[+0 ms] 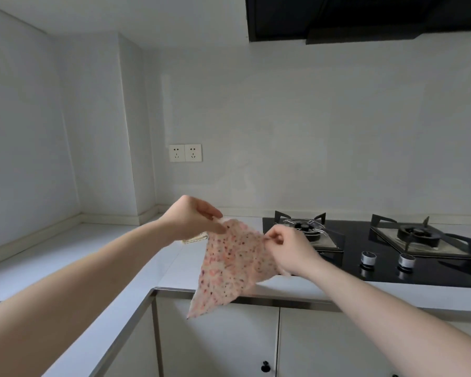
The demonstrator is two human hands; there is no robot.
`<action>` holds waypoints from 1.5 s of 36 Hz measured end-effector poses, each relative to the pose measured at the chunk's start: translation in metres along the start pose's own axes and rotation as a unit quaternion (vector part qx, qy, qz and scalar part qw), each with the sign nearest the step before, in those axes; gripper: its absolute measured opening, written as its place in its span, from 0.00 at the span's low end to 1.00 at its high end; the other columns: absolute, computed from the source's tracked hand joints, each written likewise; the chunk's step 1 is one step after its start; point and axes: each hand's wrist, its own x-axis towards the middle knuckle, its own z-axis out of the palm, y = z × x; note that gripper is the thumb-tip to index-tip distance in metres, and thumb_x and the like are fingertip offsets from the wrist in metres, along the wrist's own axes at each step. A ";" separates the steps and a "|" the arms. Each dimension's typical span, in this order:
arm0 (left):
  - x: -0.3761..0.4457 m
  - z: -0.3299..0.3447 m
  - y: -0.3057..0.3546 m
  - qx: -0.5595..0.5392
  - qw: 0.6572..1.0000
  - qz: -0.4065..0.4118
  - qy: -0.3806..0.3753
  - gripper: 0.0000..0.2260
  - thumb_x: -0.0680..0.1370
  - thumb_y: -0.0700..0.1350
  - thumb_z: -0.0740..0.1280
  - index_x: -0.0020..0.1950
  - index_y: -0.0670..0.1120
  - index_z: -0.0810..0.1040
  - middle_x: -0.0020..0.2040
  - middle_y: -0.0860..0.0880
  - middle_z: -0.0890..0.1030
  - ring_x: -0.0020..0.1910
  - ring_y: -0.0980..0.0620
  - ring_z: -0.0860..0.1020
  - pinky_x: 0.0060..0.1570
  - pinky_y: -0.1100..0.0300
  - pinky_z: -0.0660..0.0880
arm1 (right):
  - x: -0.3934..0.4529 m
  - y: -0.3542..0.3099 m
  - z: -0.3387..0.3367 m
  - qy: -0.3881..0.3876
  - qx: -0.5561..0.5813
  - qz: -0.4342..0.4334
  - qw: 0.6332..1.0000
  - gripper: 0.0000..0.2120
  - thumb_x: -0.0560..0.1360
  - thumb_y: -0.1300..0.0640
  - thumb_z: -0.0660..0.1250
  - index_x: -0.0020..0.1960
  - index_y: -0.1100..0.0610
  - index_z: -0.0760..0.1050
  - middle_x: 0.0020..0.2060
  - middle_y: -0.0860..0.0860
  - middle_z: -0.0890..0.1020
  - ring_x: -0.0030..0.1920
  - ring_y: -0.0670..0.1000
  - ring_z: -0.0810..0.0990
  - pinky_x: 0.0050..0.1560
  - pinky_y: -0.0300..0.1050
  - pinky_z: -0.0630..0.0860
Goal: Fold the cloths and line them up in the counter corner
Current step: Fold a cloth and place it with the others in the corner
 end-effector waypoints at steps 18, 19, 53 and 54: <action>0.011 -0.019 -0.014 0.000 0.999 0.000 0.037 0.19 0.74 0.59 0.74 0.41 0.42 0.83 0.32 0.49 0.72 0.33 0.50 0.68 0.36 0.57 0.67 | 0.018 0.002 -0.064 -0.041 -0.029 -0.055 0.997 0.11 0.79 0.43 0.67 0.43 0.49 0.81 0.29 0.47 0.76 0.30 0.47 0.70 0.36 0.45 0.66; 0.012 -0.019 -0.016 0.002 0.999 -0.005 0.039 0.18 0.74 0.59 0.74 0.41 0.44 0.84 0.32 0.49 0.73 0.32 0.51 0.69 0.35 0.57 0.67 | 0.020 0.004 -0.065 -0.050 -0.038 -0.052 0.997 0.13 0.78 0.41 0.68 0.42 0.48 0.82 0.29 0.45 0.77 0.31 0.46 0.71 0.36 0.44 0.68; 0.113 0.060 -0.124 -0.189 0.971 -0.132 0.064 0.08 0.82 0.45 0.67 0.54 0.42 0.82 0.48 0.48 0.87 0.47 0.49 0.85 0.38 0.60 0.80 | 0.139 0.066 0.035 0.071 -0.136 0.042 0.987 0.06 0.78 0.49 0.69 0.42 0.45 0.78 0.38 0.41 0.82 0.44 0.50 0.81 0.45 0.45 0.78; 0.113 0.061 -0.126 -0.181 0.973 -0.131 0.060 0.07 0.81 0.45 0.68 0.53 0.42 0.83 0.48 0.46 0.87 0.48 0.48 0.85 0.38 0.60 0.80 | 0.138 0.067 0.036 0.068 -0.134 0.039 0.988 0.05 0.78 0.49 0.69 0.43 0.45 0.79 0.37 0.41 0.82 0.44 0.50 0.81 0.45 0.45 0.78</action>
